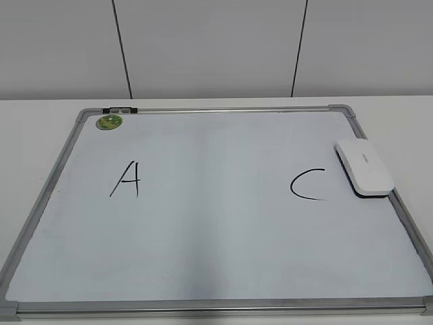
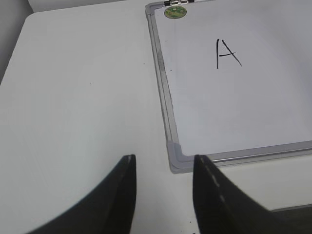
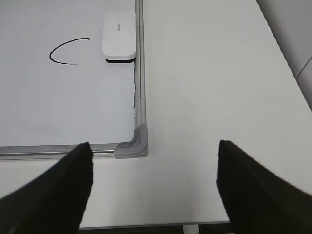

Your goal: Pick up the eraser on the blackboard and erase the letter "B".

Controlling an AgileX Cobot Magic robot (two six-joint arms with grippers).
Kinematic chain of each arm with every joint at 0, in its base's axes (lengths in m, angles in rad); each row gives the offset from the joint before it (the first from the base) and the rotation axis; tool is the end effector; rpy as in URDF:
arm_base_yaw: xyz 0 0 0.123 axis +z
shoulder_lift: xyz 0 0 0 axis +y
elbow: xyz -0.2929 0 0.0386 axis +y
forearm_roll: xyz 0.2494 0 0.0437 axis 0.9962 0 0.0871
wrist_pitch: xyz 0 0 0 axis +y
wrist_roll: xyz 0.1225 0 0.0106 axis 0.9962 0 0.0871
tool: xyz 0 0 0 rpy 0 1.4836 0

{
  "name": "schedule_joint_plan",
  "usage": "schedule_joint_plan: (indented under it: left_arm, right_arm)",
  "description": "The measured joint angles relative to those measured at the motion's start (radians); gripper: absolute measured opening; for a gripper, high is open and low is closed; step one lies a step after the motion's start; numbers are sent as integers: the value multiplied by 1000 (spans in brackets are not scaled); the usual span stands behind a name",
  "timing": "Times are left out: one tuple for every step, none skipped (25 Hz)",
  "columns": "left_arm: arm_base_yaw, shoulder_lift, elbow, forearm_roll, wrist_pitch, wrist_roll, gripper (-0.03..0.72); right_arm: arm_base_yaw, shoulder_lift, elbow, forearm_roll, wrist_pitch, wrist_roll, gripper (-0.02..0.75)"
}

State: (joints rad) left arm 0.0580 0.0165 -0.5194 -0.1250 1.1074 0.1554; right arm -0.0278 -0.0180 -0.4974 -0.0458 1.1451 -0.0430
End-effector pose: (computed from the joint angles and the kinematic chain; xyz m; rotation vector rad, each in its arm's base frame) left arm 0.0124 -0.0130 0.2647 0.1109 2.0786 -0.0206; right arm 0.0070 -0.0053 0.2538 -0.0112 2.1139 -0.0976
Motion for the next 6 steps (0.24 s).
schedule_joint_plan:
  left_arm:
    - [0, 0, 0, 0, 0, 0, 293]
    - [0, 0, 0, 0, 0, 0, 293]
    - [0, 0, 0, 0, 0, 0, 293]
    - [0, 0, 0, 0, 0, 0, 293]
    - [0, 0, 0, 0, 0, 0, 293]
    - [0, 0, 0, 0, 0, 0, 293]
  right_arm:
    - [0, 0, 0, 0, 0, 0, 590]
    - [0, 0, 0, 0, 0, 0, 590]
    - [0, 0, 0, 0, 2, 0, 590]
    - [0, 0, 0, 0, 2, 0, 590]
    - [0, 0, 0, 0, 2, 0, 590]
    - [0, 0, 0, 0, 2, 0, 590]
